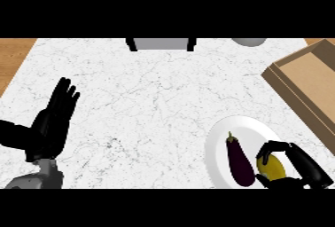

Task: Pick the lemon from the plate and place it in the cardboard box

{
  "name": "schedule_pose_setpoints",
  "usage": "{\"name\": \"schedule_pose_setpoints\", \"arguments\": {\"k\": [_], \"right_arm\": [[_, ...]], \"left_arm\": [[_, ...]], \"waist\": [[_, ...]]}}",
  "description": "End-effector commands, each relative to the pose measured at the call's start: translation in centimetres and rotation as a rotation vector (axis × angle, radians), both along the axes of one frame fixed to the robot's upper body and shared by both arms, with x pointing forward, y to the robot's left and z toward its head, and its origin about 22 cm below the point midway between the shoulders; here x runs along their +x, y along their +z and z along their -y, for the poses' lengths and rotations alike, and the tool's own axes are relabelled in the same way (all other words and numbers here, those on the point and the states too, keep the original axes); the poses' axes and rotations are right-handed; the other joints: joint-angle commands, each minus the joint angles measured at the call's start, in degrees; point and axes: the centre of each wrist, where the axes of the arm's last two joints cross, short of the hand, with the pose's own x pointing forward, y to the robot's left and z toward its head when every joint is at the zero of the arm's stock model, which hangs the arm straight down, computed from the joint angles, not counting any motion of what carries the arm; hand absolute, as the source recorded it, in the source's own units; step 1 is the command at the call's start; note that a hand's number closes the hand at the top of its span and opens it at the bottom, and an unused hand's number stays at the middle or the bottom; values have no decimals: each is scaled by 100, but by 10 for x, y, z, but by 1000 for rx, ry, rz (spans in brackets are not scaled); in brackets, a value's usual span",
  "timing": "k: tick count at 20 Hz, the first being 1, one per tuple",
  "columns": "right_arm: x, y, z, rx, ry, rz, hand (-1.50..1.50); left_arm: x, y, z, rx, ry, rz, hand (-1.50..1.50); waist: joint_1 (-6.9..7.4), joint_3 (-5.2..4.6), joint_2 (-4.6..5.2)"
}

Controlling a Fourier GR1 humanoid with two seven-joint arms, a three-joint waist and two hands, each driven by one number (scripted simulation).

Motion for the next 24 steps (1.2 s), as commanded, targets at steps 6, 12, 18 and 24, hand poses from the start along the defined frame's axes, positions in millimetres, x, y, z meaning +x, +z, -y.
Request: {"name": "schedule_pose_setpoints", "arguments": {"k": [6, 12, 18, 24], "right_arm": [[8, 48, -45, -384, 142, 243, 150], [-13, 85, -124, -580, 218, 439, 150], [-46, 135, -133, -604, 271, 534, 150], [-61, 180, -138, -368, -22, 586, 150]], "left_arm": [[5, 4, -1, 5, 9, -10, 0], [5, -1, 2, -11, -4, -10, 0], [-1, -5, 4, 0, 0, -17, 0], [6, 8, -10, 2, 18, -16, 0]], "waist": [[-11, -12, -22], [-45, -11, -26], [-39, -2, -10], [-38, -3, -5]]}}
